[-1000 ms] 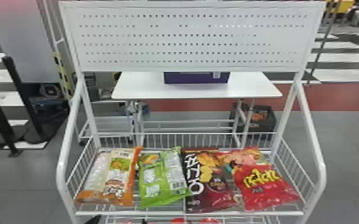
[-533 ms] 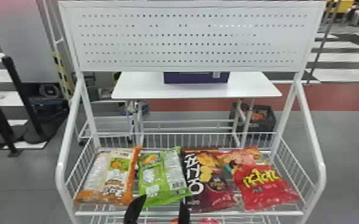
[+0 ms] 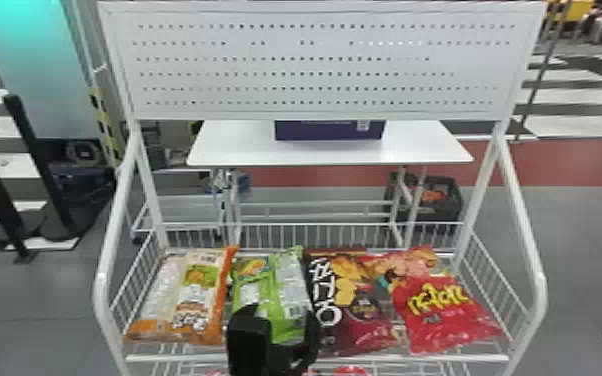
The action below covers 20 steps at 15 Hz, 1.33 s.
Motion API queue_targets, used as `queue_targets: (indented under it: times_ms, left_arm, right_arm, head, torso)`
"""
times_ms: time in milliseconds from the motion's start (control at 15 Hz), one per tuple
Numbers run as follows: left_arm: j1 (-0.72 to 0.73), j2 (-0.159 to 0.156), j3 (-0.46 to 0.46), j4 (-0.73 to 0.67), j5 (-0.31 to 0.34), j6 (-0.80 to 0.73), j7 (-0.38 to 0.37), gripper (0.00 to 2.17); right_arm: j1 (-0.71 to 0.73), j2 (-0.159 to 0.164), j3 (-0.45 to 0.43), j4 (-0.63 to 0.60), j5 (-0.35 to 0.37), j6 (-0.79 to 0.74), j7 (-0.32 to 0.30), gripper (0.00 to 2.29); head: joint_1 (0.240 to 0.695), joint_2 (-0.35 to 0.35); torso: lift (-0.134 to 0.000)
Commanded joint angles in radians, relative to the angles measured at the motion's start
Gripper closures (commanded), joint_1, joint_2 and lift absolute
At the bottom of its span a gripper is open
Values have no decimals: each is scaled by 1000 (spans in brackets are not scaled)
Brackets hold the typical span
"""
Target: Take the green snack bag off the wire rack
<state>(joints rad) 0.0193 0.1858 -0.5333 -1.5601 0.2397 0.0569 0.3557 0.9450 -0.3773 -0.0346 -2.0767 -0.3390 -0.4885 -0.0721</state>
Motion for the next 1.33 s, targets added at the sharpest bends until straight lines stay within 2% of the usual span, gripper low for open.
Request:
queue_targets:
  times_ms: [0, 133, 267, 400, 467, 533, 933, 1267]
  left_arm:
    - [-12, 0, 10, 20, 0, 16, -3, 90]
    - [-13, 0, 13, 21, -2, 31, -3, 124]
    - [-13, 4, 21, 20, 1, 59, -4, 333]
    - [-10, 7, 22, 15, 1, 71, -6, 778]
    - [-4, 11, 22, 3, 1, 80, -1, 1085]
    - [10, 12, 27, -17, 3, 84, -7, 1251]
    - [71, 35, 27, -141, 3, 84, -7, 1258]
    - [220, 119, 42, -356, 27, 25, 3, 1258]
  right_arm:
    - [0, 0, -1, 1, 0, 0, 0, 174]
    - [-2, 0, 1, 0, 0, 0, 0, 174]
    - [-3, 0, 1, 0, 0, 0, 0, 174]
    - [-3, 0, 1, 0, 0, -3, 0, 174]
    - [-3, 0, 1, 0, 0, -3, 0, 174]
    - [-3, 0, -1, 0, 0, -3, -2, 174]
    - [-6, -6, 5, -2, 0, -6, 0, 174]
    - [-9, -8, 7, 0, 0, -6, -2, 174]
  head:
    - [499, 0]
    - [499, 0]
    - [499, 0]
    - [499, 0]
    - [499, 0]
    - [499, 0]
    - [499, 0]
    - [499, 0]
  torso:
    - [0]
    - [0]
    - [0]
    - [0]
    - [0]
    - [0]
    - [0]
    - [0]
